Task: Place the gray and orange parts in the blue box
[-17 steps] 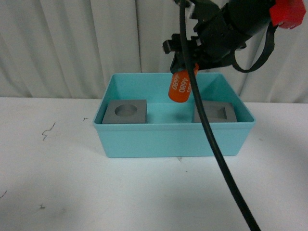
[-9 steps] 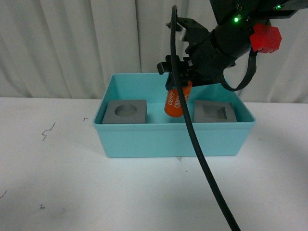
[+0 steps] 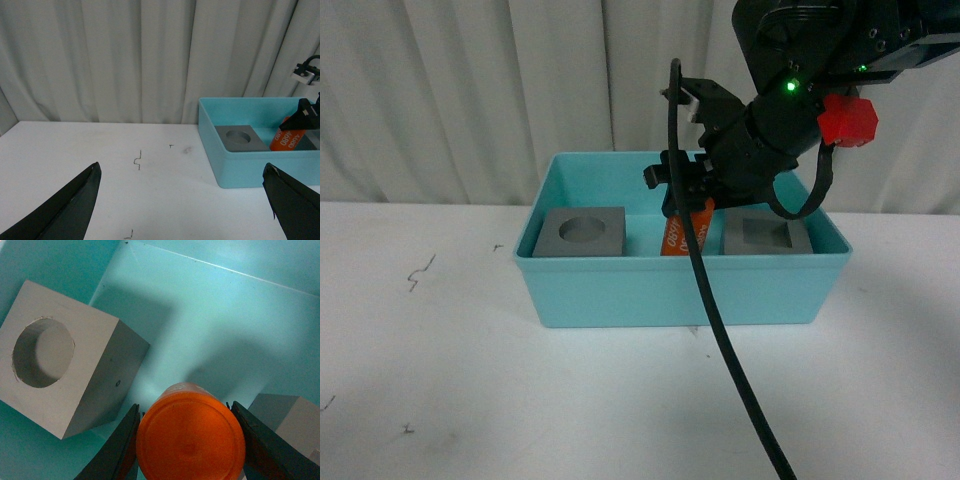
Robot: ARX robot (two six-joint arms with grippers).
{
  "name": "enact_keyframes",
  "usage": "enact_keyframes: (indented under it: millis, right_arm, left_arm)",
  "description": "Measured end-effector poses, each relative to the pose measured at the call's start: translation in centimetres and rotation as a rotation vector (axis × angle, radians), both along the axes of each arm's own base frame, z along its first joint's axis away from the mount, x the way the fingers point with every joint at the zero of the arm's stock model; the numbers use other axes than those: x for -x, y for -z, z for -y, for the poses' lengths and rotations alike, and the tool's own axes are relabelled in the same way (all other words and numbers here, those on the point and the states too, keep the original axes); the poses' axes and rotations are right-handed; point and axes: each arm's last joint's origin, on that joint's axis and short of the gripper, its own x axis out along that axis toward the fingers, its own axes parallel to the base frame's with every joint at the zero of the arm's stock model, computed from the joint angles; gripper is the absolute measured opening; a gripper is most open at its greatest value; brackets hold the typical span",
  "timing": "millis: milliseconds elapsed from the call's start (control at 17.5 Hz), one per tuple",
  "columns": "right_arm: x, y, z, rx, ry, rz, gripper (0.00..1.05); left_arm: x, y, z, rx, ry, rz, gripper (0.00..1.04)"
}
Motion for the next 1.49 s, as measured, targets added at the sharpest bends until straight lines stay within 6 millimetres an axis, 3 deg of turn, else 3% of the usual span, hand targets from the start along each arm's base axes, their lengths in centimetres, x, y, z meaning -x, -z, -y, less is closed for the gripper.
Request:
enact_keyframes:
  millis: [229, 286, 573, 802, 974, 1146, 1260, 1490]
  right_arm:
    - [0.0, 0.1, 0.0, 0.005, 0.000, -0.012, 0.48]
    - [0.0, 0.2, 0.0, 0.008, -0.001, -0.020, 0.53]
    - [-0.1, 0.3, 0.0, 0.007, 0.000, -0.017, 1.00]
    - [-0.2, -0.4, 0.7, 0.000, 0.011, -0.005, 0.98]
    - [-0.1, -2.8, 1.4, -0.018, 0.023, 0.048, 0.98]
    - [0.9, -7.4, 2.2, -0.033, 0.060, 0.199, 0.98]
    - [2.3, -9.7, 2.6, -0.040, 0.072, 0.305, 0.98]
    - [7.5, -14.3, 4.1, -0.122, 0.049, 0.496, 0.98]
  left_arm:
    - [0.0, 0.0, 0.0, 0.000, 0.000, 0.000, 0.98]
    - [0.0, 0.0, 0.0, 0.000, 0.000, 0.000, 0.98]
    - [0.0, 0.0, 0.0, 0.000, 0.000, 0.000, 0.98]
    - [0.0, 0.0, 0.0, 0.000, 0.000, 0.000, 0.98]
    - [0.0, 0.0, 0.0, 0.000, 0.000, 0.000, 0.98]
    - [0.0, 0.0, 0.0, 0.000, 0.000, 0.000, 0.98]
    - [0.0, 0.0, 0.0, 0.000, 0.000, 0.000, 0.98]
    - [0.0, 0.0, 0.0, 0.000, 0.000, 0.000, 0.98]
